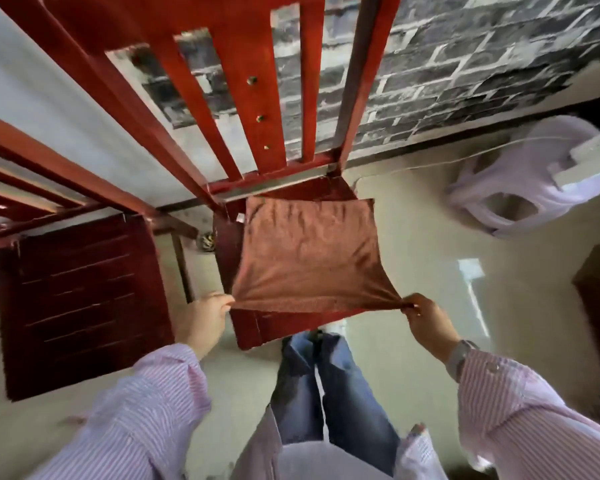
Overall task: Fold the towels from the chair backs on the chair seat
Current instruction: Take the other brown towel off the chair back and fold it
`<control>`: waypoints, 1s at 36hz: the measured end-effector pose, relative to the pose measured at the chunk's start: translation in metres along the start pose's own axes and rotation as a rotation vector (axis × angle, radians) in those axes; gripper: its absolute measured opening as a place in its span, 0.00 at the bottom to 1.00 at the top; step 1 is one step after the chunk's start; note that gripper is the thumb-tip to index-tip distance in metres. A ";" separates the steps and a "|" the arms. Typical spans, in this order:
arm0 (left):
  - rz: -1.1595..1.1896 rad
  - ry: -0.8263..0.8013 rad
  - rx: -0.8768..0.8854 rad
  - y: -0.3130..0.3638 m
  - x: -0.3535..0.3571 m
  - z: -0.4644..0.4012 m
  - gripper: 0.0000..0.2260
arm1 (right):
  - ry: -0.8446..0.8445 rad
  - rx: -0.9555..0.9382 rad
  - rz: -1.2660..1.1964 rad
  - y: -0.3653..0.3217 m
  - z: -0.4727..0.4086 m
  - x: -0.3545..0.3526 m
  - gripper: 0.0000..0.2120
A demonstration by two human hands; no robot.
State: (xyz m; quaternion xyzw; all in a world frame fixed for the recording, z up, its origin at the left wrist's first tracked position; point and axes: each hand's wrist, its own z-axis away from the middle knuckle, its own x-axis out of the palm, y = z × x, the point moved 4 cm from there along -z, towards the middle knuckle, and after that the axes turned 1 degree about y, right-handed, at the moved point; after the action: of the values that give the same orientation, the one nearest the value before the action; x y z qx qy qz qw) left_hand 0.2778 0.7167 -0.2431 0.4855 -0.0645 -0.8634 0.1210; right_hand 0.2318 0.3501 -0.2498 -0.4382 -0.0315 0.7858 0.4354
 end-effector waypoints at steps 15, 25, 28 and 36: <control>-0.043 -0.378 -0.098 -0.028 0.124 -0.042 0.12 | -0.422 0.126 0.291 0.058 -0.043 0.081 0.18; 0.054 -0.031 0.018 0.029 0.100 -0.161 0.13 | -0.017 -0.078 0.166 -0.007 -0.169 0.071 0.16; 0.046 0.084 0.086 0.043 0.092 -0.187 0.15 | 0.081 -0.185 0.223 -0.029 -0.201 0.071 0.16; -0.113 0.183 0.138 0.046 0.082 -0.241 0.21 | 0.078 -0.259 0.390 -0.057 -0.243 0.068 0.19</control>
State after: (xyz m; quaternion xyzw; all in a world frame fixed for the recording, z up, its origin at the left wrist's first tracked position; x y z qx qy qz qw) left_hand 0.4490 0.6519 -0.4258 0.5724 -0.0851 -0.8143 0.0440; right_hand 0.4269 0.3535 -0.4196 -0.5182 -0.0301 0.8268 0.2165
